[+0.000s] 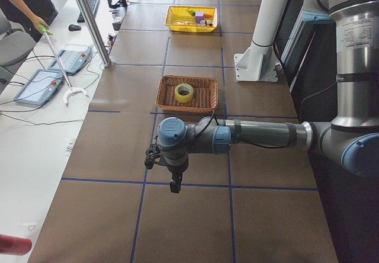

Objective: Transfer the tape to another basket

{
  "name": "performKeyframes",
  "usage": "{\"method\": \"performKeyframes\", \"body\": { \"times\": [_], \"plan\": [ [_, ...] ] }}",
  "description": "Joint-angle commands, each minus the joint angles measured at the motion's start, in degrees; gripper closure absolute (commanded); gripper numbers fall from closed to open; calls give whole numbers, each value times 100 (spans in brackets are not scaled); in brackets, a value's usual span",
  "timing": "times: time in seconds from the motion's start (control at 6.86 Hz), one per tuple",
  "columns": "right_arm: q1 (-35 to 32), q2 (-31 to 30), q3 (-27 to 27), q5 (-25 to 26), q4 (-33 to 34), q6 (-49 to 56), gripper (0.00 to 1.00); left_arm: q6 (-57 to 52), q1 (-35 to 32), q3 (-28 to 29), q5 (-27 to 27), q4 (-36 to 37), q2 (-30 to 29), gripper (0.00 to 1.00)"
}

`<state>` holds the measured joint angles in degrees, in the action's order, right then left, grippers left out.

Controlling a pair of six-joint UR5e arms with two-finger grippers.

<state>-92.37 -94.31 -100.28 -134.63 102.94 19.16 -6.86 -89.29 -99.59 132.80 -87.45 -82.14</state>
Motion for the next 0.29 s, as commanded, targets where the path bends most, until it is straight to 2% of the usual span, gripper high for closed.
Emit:
{"method": "performKeyframes", "body": {
  "times": [0.0, 0.15],
  "plan": [
    [0, 0, 0, -2, -2, 0, 0, 0, -1, 0, 0, 0, 5, 0],
    [0, 0, 9, -2, -2, 0, 0, 0, -1, 0, 0, 9, 5, 0]
  ]
}}
